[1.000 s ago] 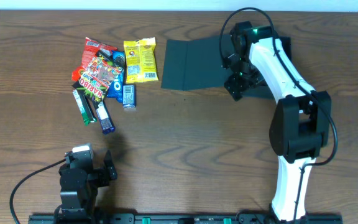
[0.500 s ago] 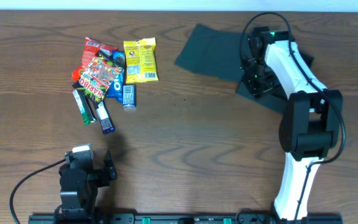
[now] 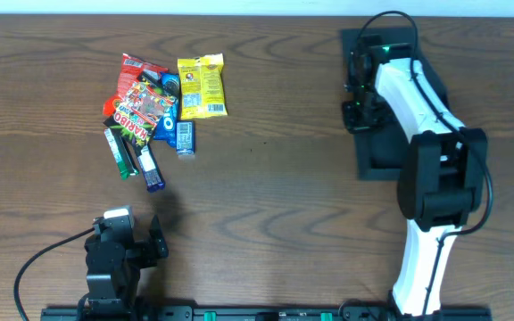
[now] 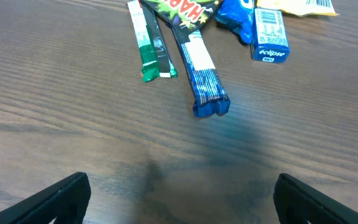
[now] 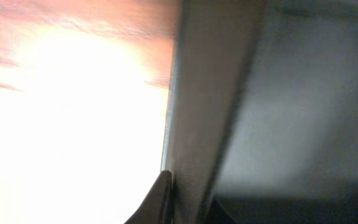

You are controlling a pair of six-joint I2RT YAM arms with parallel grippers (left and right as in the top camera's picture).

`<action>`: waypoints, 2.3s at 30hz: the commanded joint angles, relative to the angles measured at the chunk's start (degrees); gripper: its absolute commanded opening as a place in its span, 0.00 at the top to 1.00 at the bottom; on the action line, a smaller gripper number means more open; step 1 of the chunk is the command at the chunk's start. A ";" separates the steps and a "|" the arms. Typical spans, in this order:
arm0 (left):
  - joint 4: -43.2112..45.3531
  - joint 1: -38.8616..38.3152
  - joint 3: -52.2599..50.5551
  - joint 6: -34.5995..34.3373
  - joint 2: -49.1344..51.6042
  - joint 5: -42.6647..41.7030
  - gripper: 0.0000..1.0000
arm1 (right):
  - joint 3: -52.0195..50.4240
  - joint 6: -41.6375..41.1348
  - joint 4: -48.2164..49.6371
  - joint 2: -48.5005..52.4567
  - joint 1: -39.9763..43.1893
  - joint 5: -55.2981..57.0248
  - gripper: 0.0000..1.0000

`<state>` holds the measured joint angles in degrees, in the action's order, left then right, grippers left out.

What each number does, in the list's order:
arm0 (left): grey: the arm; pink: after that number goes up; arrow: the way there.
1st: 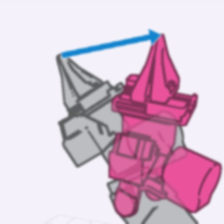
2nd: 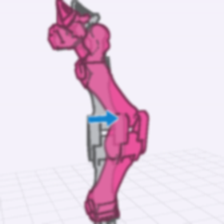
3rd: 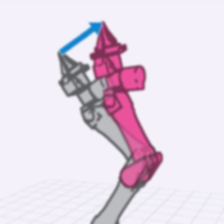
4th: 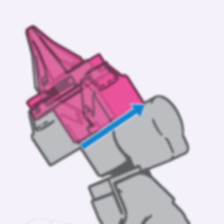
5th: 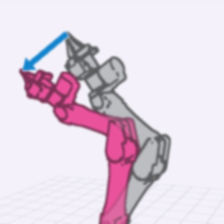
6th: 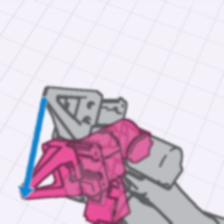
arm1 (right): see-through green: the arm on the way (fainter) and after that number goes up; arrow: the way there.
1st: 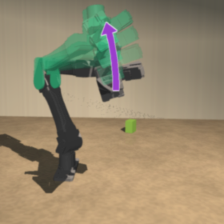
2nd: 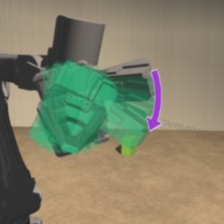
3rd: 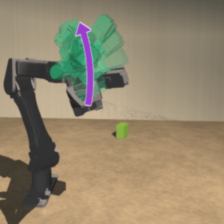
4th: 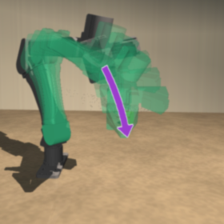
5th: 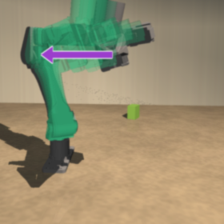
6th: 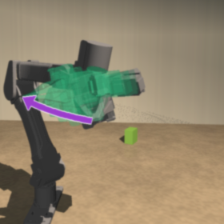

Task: Pack container
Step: 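Push the black box lid open with the right gripper, then sweep the right gripper along the lid, folding it fully back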

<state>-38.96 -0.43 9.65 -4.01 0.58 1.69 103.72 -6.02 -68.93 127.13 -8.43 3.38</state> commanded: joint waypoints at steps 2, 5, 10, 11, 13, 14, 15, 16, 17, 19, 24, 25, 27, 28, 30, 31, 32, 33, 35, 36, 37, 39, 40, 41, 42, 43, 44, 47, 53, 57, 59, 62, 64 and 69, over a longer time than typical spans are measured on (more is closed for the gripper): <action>-0.20 0.13 -0.57 0.81 -0.33 -0.22 0.05 | -0.04 -12.13 4.72 0.57 -3.78 -9.14 0.91; -0.20 0.13 -0.57 0.81 -0.33 -0.22 0.05 | 0.00 -16.35 9.16 0.57 -6.32 -12.79 0.89; -0.22 0.13 -0.57 0.81 -0.33 -0.24 0.05 | 0.00 -17.59 15.10 0.57 -10.67 -13.94 0.85; -0.22 0.13 -0.57 0.81 -0.33 -0.22 0.05 | 0.00 -17.57 16.06 0.57 -11.61 -13.94 0.85; -0.20 0.13 -0.57 0.81 -0.33 -0.24 0.05 | 0.00 -17.46 17.46 0.57 -13.46 -13.86 0.85; -0.22 0.13 -0.57 0.81 -0.33 -0.22 0.05 | 0.00 -17.44 17.84 0.57 -14.25 -13.70 0.85; -0.20 0.13 -0.57 0.81 -0.33 -0.24 0.05 | 0.00 -17.03 18.16 0.57 -15.15 -13.68 0.85; -0.20 0.13 -0.57 0.81 -0.33 -0.22 0.05 | 0.00 -16.57 18.32 0.59 -15.98 -13.46 0.85; -0.20 0.13 -0.57 0.81 -0.33 -0.22 0.05 | 0.00 -16.15 18.32 0.59 -16.79 -12.87 0.85; -0.20 0.13 -0.57 0.81 -0.33 -0.22 0.05 | 0.00 -15.76 18.10 0.59 -18.16 -11.23 0.85; -0.20 0.13 -0.57 0.81 -0.33 -0.22 0.05 | -0.02 -13.46 17.51 0.59 -20.74 -9.57 0.85; -0.22 0.13 -0.57 0.81 -0.33 -0.22 0.05 | -0.02 -13.35 17.46 0.59 -21.14 -9.07 0.85; -0.20 0.13 -0.57 0.81 -0.33 -0.22 0.05 | -0.02 -13.46 17.29 0.59 -21.66 -7.85 0.85; -0.22 0.13 -0.57 0.81 -0.33 -0.22 0.05 | -0.02 -13.60 17.25 0.59 -21.84 -7.67 0.84; -0.22 0.13 -0.57 0.81 -0.33 -0.22 0.05 | -0.02 -16.26 17.31 0.59 -21.94 -7.65 0.85; -0.20 0.13 -0.57 0.81 -0.33 -0.22 0.05 | 0.00 -17.94 17.57 0.59 -21.94 -7.65 0.87; -0.20 0.13 -0.57 0.81 -0.33 -0.24 0.05 | -0.02 -18.21 17.90 0.59 -21.97 -7.65 0.87; -0.22 0.13 -0.57 0.81 -0.33 -0.24 0.05 | -0.02 -18.18 18.25 0.59 -22.03 -7.65 0.87; -0.20 0.13 -0.57 0.81 -0.33 -0.22 0.05 | -0.02 -18.14 18.78 0.59 -22.23 -7.37 0.87; -0.22 0.13 -0.57 0.81 -0.33 -0.22 0.05 | -0.02 -18.12 18.88 0.59 -22.40 -6.88 0.87; -0.20 0.13 -0.57 0.81 -0.33 -0.22 0.05 | -0.02 -18.10 18.95 0.59 -22.58 -6.56 0.87; -0.20 0.13 -0.57 0.81 -0.33 -0.22 0.05 | -0.02 -17.73 19.08 0.59 -22.95 -6.54 0.86; -0.20 0.13 -0.57 0.81 -0.33 -0.22 0.05 | -0.02 -17.73 19.04 0.59 -23.15 -6.32 0.86; -0.22 0.13 -0.57 0.81 -0.33 -0.22 0.05 | -0.02 -17.73 19.04 0.59 -23.30 -6.16 0.87; -0.22 0.13 -0.57 0.81 -0.33 -0.24 0.05 | -0.02 -17.75 19.06 0.59 -23.43 -6.16 0.86; -0.20 0.13 -0.57 0.81 -0.33 -0.24 0.05 | -0.02 -17.75 19.12 0.59 -23.54 -6.16 0.86; -0.22 0.13 -0.57 0.81 -0.33 -0.22 0.05 | -0.02 -17.75 19.12 0.59 -23.56 -6.19 0.87; -0.22 0.13 -0.57 0.81 -0.33 -0.22 0.05 | -0.02 -17.77 19.06 0.59 -23.85 -6.19 0.87; -0.20 0.13 -0.57 0.81 -0.33 -0.22 0.05 | -0.02 -19.23 19.43 0.59 -24.81 -5.66 0.86; -0.20 0.13 -0.57 0.81 -0.33 -0.22 0.04 | -0.02 -19.23 19.43 0.59 -25.20 -5.75 0.87; -0.20 0.13 -0.57 0.81 -0.33 -0.24 0.05 | -0.02 -19.23 19.45 0.59 -25.59 -5.73 0.87; -0.20 0.13 -0.57 0.81 -0.33 -0.22 0.05 | -0.02 -19.23 19.45 0.59 -26.21 -5.70 0.86; -0.20 0.13 -0.57 0.81 -0.33 -0.24 0.05 | -0.02 -19.34 19.52 0.59 -26.49 -5.70 0.86; -0.20 0.13 -0.57 0.81 -0.33 -0.22 0.05 | -0.02 -20.46 19.69 0.59 -26.88 -5.70 0.86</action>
<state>-38.96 -0.43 9.65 -4.01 0.58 1.69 103.68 -25.30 -49.56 127.13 -34.28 -2.57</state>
